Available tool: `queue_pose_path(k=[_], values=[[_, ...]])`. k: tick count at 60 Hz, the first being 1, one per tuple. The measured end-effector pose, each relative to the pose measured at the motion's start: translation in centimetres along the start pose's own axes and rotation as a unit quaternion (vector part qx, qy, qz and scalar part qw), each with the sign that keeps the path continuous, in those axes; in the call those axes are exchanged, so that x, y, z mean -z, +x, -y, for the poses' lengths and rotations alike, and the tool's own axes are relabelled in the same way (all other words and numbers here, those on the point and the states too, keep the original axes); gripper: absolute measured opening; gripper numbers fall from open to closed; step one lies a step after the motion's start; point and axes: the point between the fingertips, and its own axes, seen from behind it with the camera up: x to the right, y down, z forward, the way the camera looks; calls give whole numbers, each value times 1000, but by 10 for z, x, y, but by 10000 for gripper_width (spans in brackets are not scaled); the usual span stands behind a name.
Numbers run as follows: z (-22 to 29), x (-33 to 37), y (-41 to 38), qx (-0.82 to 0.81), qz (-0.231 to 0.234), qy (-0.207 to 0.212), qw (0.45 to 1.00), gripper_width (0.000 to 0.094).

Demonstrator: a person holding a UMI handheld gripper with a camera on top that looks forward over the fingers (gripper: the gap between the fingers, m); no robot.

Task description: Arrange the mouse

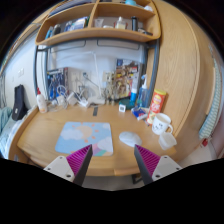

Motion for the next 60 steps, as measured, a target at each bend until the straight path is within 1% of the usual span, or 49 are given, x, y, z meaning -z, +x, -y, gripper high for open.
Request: queue_pose_path(k=[2, 7, 13, 17, 27, 33, 39, 46, 51, 60], values=[[-42, -27, 14, 1, 2, -16, 1000, 843], [-90, -49, 38, 7, -4, -49, 999, 842], [-124, -71, 67, 10, -5, -84, 996, 837], [-131, -85, 81, 15, 3, -94, 995, 837], [-121, -129, 103, 40, 33, -97, 994, 836], [-107, -159, 105, 48, 56, -95, 993, 837], [-91, -188, 107, 53, 70, -94, 992, 834], [-79, -215, 102, 38, 94, -106, 989, 831], [-70, -231, 101, 22, 104, -110, 988, 824], [-56, -254, 103, 4, 108, -114, 988, 796]])
